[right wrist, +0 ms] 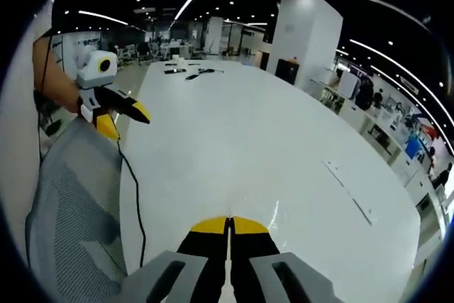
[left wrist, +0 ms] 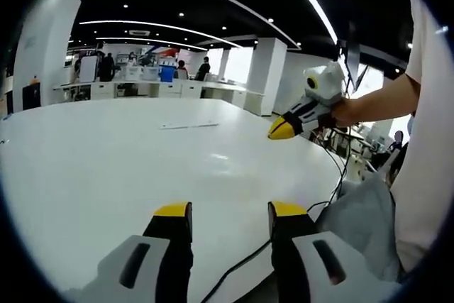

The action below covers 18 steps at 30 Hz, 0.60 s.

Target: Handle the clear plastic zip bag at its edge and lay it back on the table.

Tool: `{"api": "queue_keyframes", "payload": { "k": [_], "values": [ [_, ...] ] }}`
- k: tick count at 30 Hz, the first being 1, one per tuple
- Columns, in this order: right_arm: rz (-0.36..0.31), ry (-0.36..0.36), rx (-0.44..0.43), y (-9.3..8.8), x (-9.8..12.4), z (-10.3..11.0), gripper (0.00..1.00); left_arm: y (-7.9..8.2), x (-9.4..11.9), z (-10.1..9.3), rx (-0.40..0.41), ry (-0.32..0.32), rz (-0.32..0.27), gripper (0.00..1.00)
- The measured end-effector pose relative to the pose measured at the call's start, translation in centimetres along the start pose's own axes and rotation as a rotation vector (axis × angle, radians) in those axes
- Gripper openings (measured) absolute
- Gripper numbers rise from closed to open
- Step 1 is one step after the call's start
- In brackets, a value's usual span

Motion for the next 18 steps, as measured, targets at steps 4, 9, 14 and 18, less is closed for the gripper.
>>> {"api": "queue_keyframes", "payload": {
  "k": [4,9,14,18],
  "values": [
    [0.0,0.017,0.018,0.4,0.5,0.3,0.0,0.3,0.1,0.1,-0.016,-0.011,0.01,0.39],
    [-0.005,0.036,0.043,0.9,1.2,0.7,0.0,1.2,-0.2,0.9,-0.031,-0.025,0.011,0.36],
    [-0.016,0.039,0.072,1.8,1.9,1.1,0.0,2.7,-0.6,1.0,-0.068,-0.05,0.001,0.33],
    [-0.022,0.047,0.088,2.3,2.3,1.4,0.0,3.9,-1.1,1.1,-0.096,-0.073,-0.007,0.3]
  ]
}}
Point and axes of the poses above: the point that each gripper's makers call its tool centre point, and the gripper's own axes: x roughly backward along the fingers, z roughly to its left, y roughly out of its top, the point moved 4 cm from there along x, roughly backward along the fingers, and after that the axes turned 14 degrees about y, right-handed, at the moved point
